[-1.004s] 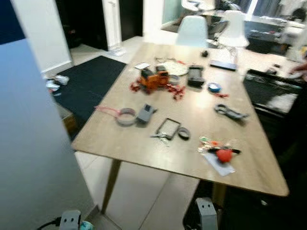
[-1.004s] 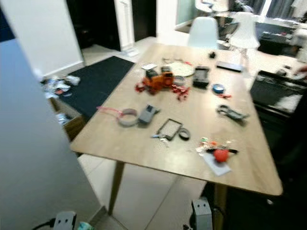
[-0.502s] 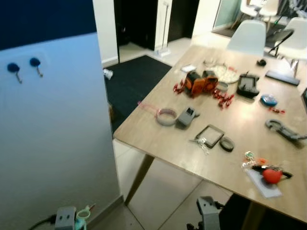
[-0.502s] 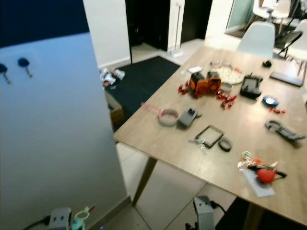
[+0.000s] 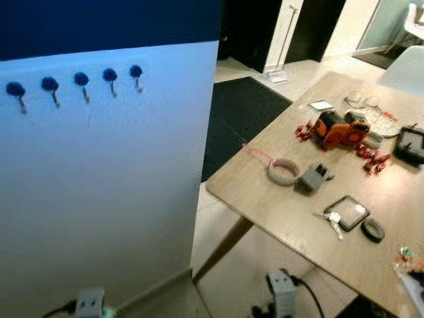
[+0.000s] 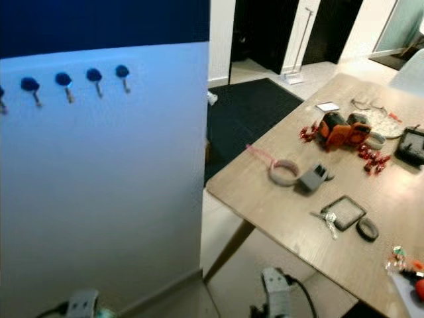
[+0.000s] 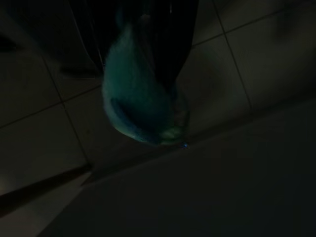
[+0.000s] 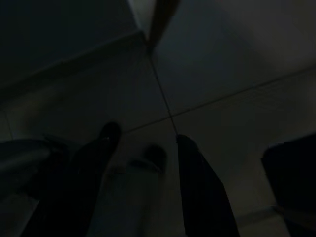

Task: Hang keys on a hook

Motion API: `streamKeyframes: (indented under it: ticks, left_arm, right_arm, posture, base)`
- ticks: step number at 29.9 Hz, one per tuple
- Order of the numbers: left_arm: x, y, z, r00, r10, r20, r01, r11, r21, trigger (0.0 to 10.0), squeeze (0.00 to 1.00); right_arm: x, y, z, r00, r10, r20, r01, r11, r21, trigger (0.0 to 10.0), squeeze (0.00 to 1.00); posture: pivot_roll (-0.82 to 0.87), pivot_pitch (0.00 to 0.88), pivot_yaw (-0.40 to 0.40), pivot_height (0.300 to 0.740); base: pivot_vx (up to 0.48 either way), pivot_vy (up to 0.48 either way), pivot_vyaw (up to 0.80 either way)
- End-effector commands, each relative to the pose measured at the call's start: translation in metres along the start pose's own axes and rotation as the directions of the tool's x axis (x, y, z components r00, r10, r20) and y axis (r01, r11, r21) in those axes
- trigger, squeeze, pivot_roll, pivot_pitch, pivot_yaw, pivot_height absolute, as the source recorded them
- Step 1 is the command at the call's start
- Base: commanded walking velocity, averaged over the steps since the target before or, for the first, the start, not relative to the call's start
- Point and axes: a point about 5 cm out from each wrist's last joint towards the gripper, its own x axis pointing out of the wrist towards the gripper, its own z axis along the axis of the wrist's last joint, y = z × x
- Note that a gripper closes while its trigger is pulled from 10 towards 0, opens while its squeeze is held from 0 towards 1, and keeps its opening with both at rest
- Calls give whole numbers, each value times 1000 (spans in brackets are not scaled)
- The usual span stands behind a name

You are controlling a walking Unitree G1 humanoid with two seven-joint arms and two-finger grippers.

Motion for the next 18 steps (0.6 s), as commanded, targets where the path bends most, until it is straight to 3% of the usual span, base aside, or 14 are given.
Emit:
streamKeyframes:
  ticks: [1, 18]
  left_arm:
    - [-6, 1, -15, 999, 13, -51, -13, 1000, -6, 10000, 0]
    - [-1, -8, -9, 999, 8, -37, -7, 999, 31, 10000, 0]
  right_arm:
    - [0, -1, -1, 1000, -3, -7, 3, 1000, -4, 10000, 0]
    - [2, 2, 3, 1000, -4, 3, 4, 1000, 5, 10000, 0]
  posture:
    - [88, 65, -56, 740]
    - [84, 62, -47, 740]
  base:
    - [0, 0, 800]
    - [0, 0, 800]
